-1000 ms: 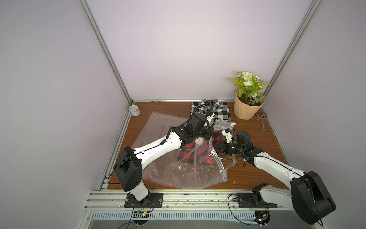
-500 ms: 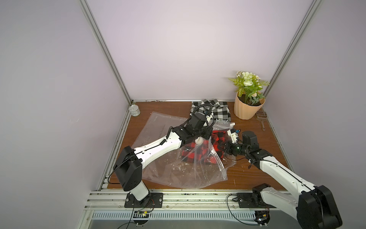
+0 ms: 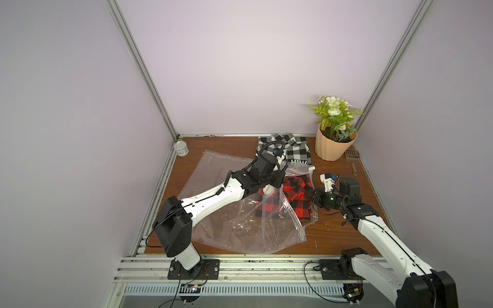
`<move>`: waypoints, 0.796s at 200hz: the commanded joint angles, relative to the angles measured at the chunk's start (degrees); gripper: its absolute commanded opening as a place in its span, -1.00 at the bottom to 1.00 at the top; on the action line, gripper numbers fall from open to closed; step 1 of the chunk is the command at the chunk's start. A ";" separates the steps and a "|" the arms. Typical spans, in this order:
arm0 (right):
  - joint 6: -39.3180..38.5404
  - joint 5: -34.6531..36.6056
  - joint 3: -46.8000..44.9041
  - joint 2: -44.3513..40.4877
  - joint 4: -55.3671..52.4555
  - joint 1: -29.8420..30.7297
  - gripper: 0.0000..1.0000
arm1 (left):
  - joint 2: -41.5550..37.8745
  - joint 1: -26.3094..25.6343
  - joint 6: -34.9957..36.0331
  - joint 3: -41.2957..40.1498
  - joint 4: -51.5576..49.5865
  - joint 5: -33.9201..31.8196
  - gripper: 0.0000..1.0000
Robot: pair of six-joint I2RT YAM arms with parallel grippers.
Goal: Take the shirt out of the vacuum bag
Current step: Take out the shirt from the vacuum bag, then place the shirt at the center of the board.
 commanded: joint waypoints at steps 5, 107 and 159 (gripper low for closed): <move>-1.62 0.79 2.15 -2.42 -0.77 -2.03 -1.00 | 0.73 0.84 -0.80 -0.52 -0.83 -1.57 -0.99; -2.08 -1.14 5.06 -9.10 -7.47 -5.41 -1.00 | 3.16 1.10 -0.79 0.50 -1.03 -1.71 -0.99; -2.78 -0.47 4.81 -11.92 -11.48 -8.73 -1.00 | 5.06 1.73 -0.61 2.47 -2.13 -2.32 -0.99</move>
